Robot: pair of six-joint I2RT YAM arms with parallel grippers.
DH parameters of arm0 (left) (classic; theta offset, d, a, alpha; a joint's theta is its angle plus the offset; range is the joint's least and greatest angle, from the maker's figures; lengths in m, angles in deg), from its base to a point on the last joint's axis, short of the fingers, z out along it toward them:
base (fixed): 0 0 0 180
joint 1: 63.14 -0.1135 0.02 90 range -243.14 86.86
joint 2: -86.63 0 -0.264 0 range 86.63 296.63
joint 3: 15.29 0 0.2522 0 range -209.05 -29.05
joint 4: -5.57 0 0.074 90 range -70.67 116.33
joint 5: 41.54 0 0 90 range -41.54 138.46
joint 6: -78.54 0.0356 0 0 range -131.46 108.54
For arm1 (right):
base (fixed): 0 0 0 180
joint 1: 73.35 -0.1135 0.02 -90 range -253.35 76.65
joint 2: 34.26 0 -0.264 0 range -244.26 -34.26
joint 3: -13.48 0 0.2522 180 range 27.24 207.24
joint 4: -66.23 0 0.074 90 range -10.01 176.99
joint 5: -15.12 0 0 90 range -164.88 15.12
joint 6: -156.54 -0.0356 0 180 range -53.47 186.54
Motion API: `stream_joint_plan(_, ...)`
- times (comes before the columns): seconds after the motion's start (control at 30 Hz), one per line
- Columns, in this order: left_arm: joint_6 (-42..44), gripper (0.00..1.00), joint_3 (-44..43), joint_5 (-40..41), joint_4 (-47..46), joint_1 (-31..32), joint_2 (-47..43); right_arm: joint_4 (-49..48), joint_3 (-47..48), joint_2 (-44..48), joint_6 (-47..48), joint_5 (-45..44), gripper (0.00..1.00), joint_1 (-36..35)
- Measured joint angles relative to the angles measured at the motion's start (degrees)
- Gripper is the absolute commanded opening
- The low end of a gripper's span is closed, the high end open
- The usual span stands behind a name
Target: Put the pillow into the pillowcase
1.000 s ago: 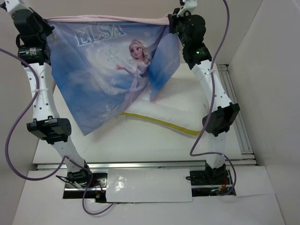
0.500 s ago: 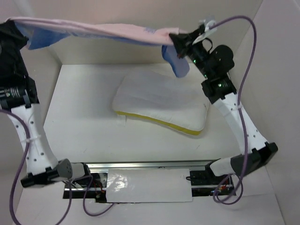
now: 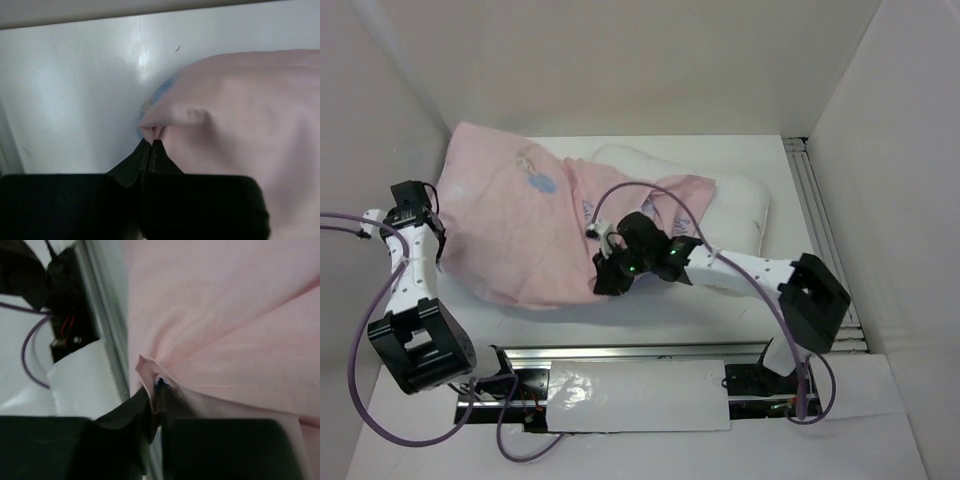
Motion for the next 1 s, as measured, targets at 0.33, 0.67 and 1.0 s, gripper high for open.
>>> stream_joint_plan(0.33,0.8,1.0,-5.5,-4.9,2.0,0.0,-3.4,8.2,2.8,-5.7,1.6,2.1,1.0,-2.6)
stream_joint_plan(0.67,17.3,1.0,-0.9,-14.0,-12.8,24.8,-7.7,9.6,0.2,13.5,-2.8,-12.5,1.0,10.1)
stream_joint_plan(1.0,29.9,1.0,2.8,-16.8,-26.6,60.7,-0.5,15.2,-4.9,23.5,-14.1,-35.4,1.0,32.3)
